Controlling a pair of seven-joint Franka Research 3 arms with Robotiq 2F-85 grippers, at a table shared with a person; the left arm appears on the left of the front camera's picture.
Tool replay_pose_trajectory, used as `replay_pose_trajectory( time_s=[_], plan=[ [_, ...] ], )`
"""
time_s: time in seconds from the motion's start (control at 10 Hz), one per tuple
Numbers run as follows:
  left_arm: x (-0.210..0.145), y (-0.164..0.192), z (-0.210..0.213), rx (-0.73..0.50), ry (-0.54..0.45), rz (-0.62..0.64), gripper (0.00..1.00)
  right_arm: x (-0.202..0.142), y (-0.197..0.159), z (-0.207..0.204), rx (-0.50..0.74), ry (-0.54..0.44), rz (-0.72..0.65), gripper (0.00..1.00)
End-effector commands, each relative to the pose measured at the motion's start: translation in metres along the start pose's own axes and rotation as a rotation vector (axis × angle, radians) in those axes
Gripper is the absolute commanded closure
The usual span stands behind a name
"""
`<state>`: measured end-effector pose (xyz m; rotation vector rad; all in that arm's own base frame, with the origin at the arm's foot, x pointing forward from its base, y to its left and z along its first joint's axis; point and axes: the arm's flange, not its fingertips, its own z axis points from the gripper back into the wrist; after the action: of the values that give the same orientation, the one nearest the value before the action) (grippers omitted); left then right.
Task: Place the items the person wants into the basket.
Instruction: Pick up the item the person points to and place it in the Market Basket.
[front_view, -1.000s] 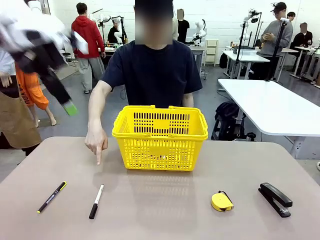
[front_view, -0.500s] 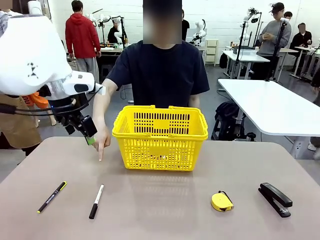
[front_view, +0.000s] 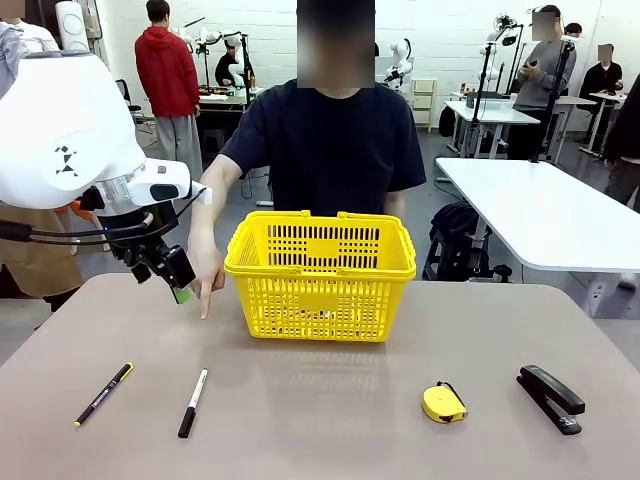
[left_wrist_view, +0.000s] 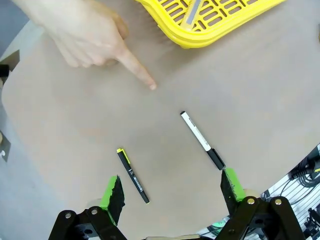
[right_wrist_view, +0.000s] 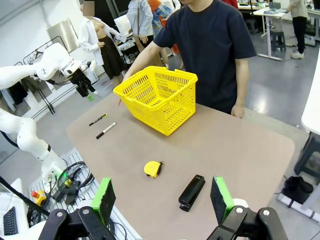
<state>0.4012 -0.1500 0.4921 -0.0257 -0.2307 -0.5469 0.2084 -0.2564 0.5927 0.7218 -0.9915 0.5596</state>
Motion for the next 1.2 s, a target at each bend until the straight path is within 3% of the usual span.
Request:
replay_pose_trajectory(
  time_s=[0.0, 0.3, 0.4, 0.6, 0.8, 1.1],
  plan=[
    [0.002, 0.001, 0.003, 0.021, -0.002, 0.004, 0.0, 0.001, -0.001, 0.001, 0.009, -0.024, 0.016, 0.0],
    [0.001, 0.002, 0.003, 0.0, -0.007, 0.003, 0.0, 0.001, -0.001, 0.001, 0.009, -0.024, 0.016, 0.0],
    [0.0, -0.002, -0.024, -0.026, 0.0, 0.031, 0.0, 0.001, -0.001, 0.001, 0.009, -0.024, 0.016, 0.0],
    [-0.003, -0.023, -0.063, 0.013, 0.05, 0.135, 0.0, 0.001, -0.001, 0.001, 0.009, -0.024, 0.016, 0.0],
    [-0.011, -0.048, -0.101, 0.005, 0.135, 0.324, 0.0, 0.001, -0.001, 0.001, 0.009, -0.024, 0.016, 0.0],
    [-0.017, -0.058, -0.139, 0.066, 0.185, 0.437, 0.0, 0.001, -0.001, 0.001, 0.009, -0.024, 0.016, 0.0]
  ],
)
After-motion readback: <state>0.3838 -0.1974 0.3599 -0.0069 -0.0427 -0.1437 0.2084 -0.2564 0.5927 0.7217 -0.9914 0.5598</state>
